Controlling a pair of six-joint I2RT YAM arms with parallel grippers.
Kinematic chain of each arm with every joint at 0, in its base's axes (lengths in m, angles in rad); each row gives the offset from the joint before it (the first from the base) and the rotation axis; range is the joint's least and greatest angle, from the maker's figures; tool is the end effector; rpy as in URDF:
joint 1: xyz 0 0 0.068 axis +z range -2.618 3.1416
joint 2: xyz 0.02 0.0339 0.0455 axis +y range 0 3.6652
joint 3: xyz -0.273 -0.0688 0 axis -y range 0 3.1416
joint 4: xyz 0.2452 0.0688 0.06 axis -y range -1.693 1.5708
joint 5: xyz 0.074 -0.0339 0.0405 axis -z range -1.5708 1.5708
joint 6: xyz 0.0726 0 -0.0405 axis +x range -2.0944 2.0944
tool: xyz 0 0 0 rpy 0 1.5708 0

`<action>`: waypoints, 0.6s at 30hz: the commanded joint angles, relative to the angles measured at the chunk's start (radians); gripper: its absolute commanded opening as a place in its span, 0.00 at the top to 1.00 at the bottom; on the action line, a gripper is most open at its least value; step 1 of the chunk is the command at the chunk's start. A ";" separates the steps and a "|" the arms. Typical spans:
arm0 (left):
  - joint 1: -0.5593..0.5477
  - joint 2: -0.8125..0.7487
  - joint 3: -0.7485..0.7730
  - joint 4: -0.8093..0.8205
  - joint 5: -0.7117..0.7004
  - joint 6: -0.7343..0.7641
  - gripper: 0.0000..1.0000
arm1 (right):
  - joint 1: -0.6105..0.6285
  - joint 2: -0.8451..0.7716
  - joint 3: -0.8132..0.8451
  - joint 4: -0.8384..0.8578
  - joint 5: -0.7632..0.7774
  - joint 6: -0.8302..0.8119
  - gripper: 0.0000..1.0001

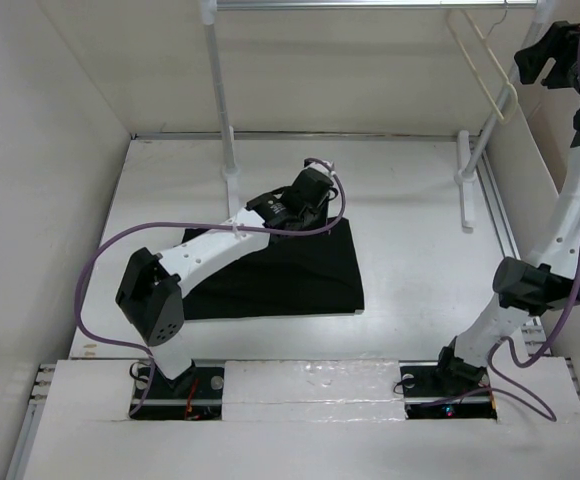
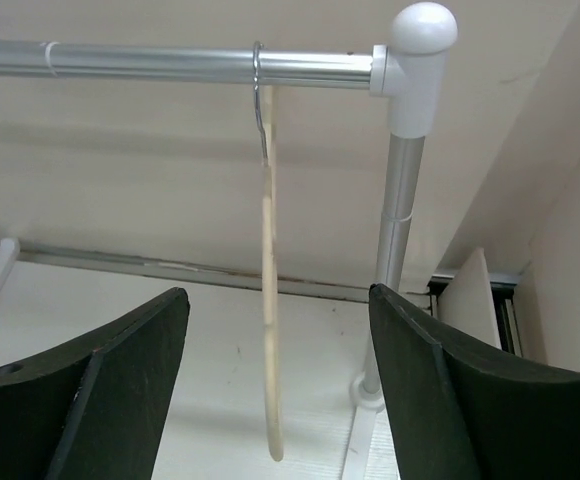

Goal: Place the trousers on the hanger
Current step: Pick up the hanger from the clothesline.

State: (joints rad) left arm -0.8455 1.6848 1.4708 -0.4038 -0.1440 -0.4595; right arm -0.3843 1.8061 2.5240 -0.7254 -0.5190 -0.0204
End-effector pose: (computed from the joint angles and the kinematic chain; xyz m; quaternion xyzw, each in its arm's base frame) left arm 0.2879 -0.3091 0.3068 0.1376 0.8762 -0.2270 0.4023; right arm 0.3527 -0.1038 0.5844 -0.0536 0.7074 0.0416 0.7036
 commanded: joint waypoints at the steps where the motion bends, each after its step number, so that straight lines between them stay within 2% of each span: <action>1: 0.005 -0.040 -0.007 0.040 0.050 0.030 1.00 | -0.018 -0.001 0.024 0.067 -0.093 0.019 0.22; 3: 0.014 -0.028 -0.010 0.037 0.060 0.032 1.00 | -0.027 0.022 0.022 0.035 -0.162 0.017 0.21; 7: 0.033 -0.022 -0.038 0.059 0.093 0.021 1.00 | 0.011 0.016 -0.036 0.017 -0.128 -0.033 0.21; 12: 0.043 -0.020 -0.038 0.057 0.106 0.016 1.00 | 0.022 0.015 -0.115 0.001 -0.070 -0.073 0.25; 18: 0.043 -0.020 -0.047 0.060 0.121 0.007 1.00 | 0.022 0.007 -0.128 0.015 -0.042 -0.101 0.26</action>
State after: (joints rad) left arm -0.8009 1.6855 1.4326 -0.3656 -0.0441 -0.4500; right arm -0.3634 1.8286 2.3810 -0.7448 -0.5789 -0.0895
